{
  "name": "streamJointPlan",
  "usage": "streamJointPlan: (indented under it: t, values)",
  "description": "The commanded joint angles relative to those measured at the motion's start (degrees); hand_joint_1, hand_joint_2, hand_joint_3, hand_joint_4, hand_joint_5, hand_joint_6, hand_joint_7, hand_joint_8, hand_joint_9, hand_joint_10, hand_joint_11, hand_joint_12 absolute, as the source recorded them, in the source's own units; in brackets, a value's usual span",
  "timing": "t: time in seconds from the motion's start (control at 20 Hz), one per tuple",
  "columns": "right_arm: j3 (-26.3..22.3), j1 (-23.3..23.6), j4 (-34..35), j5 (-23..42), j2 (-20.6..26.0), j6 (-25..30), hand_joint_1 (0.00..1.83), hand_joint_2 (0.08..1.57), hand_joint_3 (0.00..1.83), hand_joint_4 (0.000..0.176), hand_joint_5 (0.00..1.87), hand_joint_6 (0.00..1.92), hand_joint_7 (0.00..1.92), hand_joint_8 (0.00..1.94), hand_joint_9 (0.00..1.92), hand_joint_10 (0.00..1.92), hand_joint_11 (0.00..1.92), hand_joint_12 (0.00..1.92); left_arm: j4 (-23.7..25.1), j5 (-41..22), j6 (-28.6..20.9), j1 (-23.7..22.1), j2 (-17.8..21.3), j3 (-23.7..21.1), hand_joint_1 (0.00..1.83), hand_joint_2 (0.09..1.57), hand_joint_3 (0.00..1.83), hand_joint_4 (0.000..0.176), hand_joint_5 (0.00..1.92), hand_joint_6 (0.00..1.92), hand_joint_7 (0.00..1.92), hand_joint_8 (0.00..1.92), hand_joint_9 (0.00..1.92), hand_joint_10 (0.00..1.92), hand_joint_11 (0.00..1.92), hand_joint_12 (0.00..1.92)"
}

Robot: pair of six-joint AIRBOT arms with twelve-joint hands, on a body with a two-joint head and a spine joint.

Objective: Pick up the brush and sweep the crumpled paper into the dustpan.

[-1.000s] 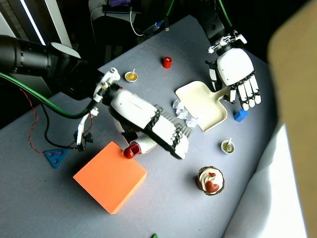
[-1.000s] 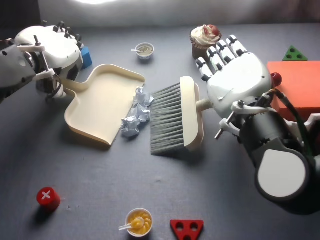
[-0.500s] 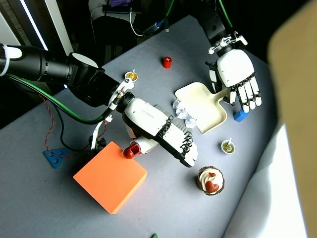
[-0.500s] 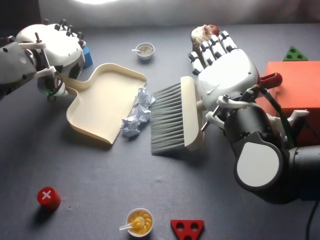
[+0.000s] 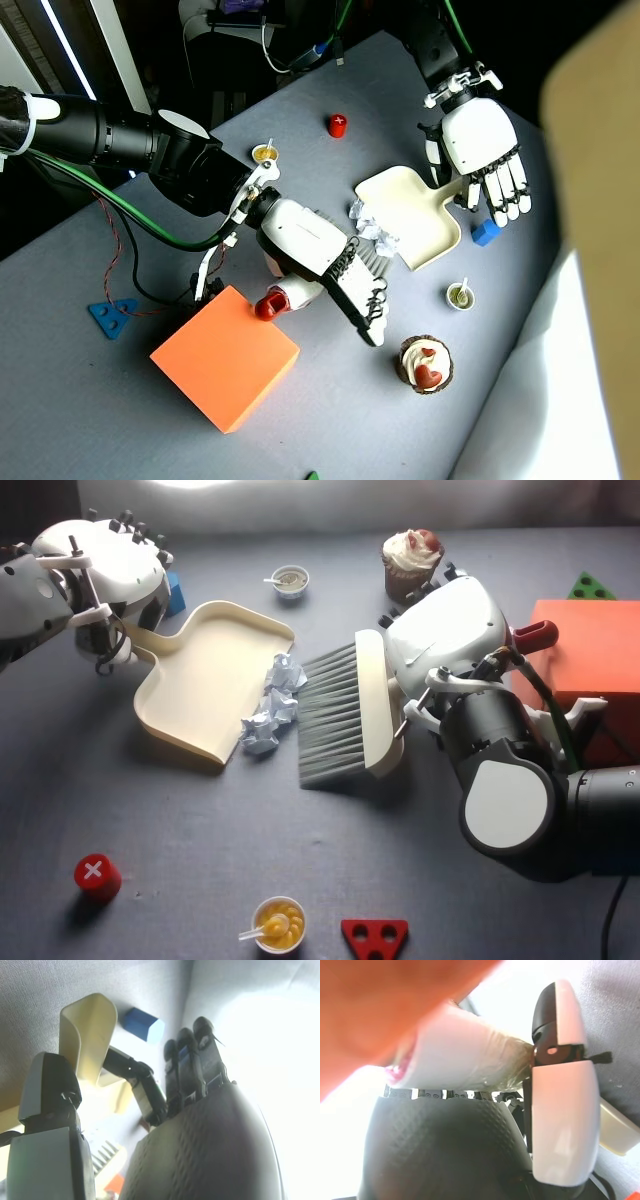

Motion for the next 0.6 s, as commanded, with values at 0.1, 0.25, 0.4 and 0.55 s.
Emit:
streamJointPlan:
  t: [0.1,0.25,0.4,0.55]
  values:
    - [0.5,0.7,-4.7,-4.3,0.5,-0.6,1.18,1.06,0.00,0.000,1.09,0.78,0.90,1.29,0.94,1.17,0.69,1.56,1.2,-5.2,0.3,-0.7,0.3,0.5,1.10,1.15,0.00,0.000,0.90,1.10,0.25,0.00,0.19,0.01,0.08,0.11]
    - [0.8,0.7,-4.7,-4.2,1.0,-0.9,1.16,1.10,0.01,0.000,0.84,1.85,1.04,1.94,1.22,1.92,1.31,1.92,1.2,-5.2,0.3,-0.7,0.3,0.5,1.08,1.17,0.00,0.000,0.87,1.15,0.23,0.00,0.17,0.00,0.05,0.11]
    - [0.7,0.7,-4.8,-4.0,2.0,-1.4,1.37,1.18,0.00,0.000,0.97,1.92,1.12,1.94,1.38,1.92,1.53,1.92,1.1,-5.3,0.3,-0.7,0.3,0.5,1.10,1.16,0.00,0.000,0.89,1.12,0.26,0.01,0.18,0.00,0.06,0.12]
    - [0.2,0.7,-4.9,-3.9,3.5,-1.8,1.47,1.20,0.00,0.053,0.92,1.92,1.07,1.94,1.39,1.92,1.55,1.92,1.1,-5.3,0.3,-0.7,0.3,0.5,1.10,1.16,0.00,0.000,0.88,1.13,0.26,0.01,0.19,0.01,0.08,0.14]
